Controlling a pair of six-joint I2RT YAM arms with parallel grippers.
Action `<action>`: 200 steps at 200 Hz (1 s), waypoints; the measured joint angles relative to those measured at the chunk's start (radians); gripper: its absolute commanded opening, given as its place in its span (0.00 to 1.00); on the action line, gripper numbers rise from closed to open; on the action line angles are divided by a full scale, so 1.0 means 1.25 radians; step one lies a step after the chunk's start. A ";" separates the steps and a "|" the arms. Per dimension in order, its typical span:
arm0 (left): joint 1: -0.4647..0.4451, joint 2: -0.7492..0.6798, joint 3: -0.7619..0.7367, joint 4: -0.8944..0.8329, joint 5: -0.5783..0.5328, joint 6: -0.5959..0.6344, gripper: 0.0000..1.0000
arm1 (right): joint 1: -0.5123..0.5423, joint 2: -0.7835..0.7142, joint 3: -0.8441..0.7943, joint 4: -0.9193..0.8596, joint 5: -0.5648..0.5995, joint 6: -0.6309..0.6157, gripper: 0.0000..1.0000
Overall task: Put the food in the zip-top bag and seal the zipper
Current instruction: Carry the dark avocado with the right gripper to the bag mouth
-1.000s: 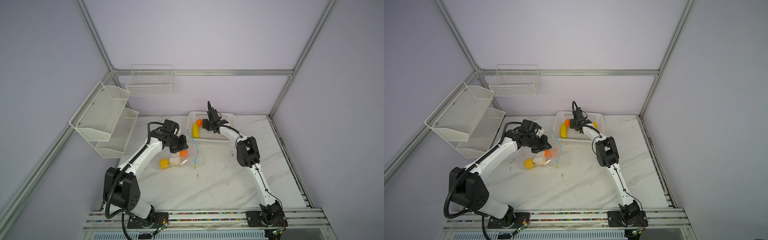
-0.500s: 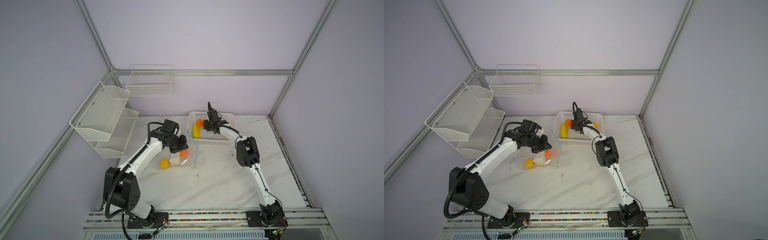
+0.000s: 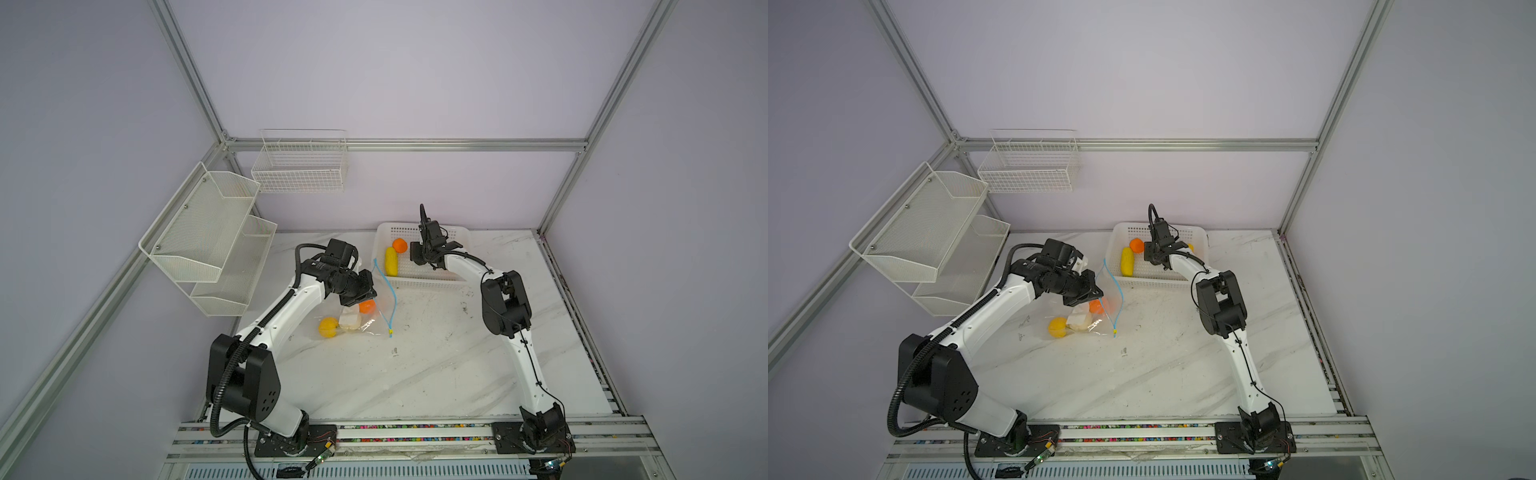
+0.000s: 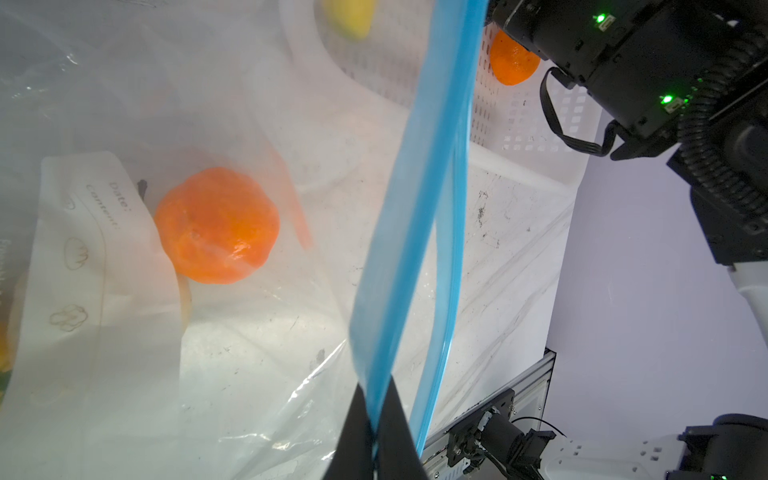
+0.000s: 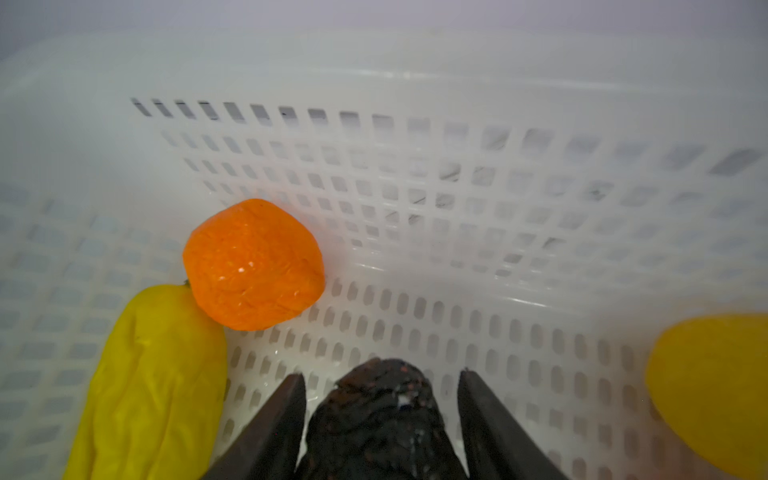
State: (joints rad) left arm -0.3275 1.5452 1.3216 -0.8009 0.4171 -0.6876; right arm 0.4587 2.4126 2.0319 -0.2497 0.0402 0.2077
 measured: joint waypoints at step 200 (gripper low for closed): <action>0.000 0.022 0.000 0.001 0.018 0.001 0.00 | 0.028 -0.527 -0.531 0.173 -0.283 0.083 0.60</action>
State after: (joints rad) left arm -0.3275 1.5730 1.3216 -0.7998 0.4393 -0.6865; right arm 0.4938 1.7542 1.3682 -0.0330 -0.3130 0.3119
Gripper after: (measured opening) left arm 0.047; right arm 0.603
